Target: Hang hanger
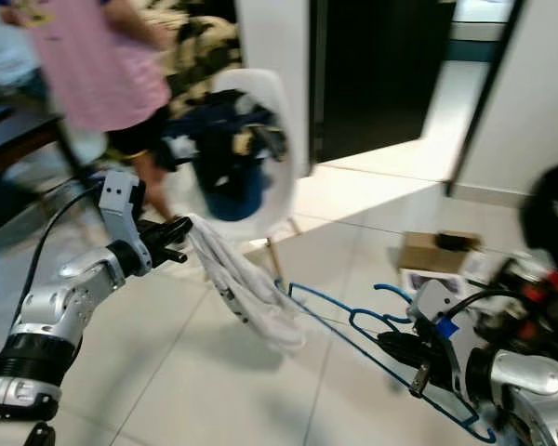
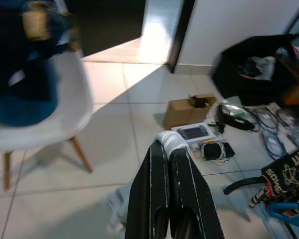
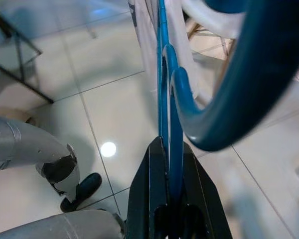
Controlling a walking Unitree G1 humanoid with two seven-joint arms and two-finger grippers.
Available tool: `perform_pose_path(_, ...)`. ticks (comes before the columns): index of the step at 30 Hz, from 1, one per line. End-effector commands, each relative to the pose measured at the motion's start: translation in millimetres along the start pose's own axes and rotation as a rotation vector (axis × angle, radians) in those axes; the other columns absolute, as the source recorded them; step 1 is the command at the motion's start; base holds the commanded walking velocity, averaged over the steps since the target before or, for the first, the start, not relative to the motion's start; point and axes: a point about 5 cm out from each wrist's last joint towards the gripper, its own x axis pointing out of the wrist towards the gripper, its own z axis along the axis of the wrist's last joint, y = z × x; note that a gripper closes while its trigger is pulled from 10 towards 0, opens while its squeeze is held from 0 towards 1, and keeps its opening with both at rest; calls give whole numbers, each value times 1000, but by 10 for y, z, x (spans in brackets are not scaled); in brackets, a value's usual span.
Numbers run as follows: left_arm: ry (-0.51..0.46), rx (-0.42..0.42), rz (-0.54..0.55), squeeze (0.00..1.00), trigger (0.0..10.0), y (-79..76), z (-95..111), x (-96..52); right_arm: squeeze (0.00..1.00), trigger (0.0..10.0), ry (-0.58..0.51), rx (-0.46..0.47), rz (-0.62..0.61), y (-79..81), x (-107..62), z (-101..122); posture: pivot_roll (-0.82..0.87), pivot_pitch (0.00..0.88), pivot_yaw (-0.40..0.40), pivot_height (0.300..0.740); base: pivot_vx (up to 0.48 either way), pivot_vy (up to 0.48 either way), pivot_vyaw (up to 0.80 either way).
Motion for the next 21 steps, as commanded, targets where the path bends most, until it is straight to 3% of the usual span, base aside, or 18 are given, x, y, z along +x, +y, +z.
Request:
perform_pose_path(1,-46,30,48,0,10000,49,83,22,0,10000,-23,8,-8,53,118,50,-37,0,58,740,0,0,-800)
perform_pose_path(6,-37,31,32,0,10000,-13,35,57,0,10000,-43,48,-23,187,386,115,-40,0,59,740,0,0,-800)
perform_pose_path(11,-31,19,7,0,10000,-90,-3,72,0,10000,-50,81,-29,255,489,157,-40,0,59,740,0,0,-800)
perform_pose_path(15,-18,1,-5,0,10000,-170,-79,75,0,10000,-48,102,-23,320,532,203,-43,0,59,740,0,0,-800)
perform_pose_path(21,-15,-29,24,0,10000,-248,-167,76,0,10000,-27,72,10,339,467,269,-40,0,53,740,0,0,-800)
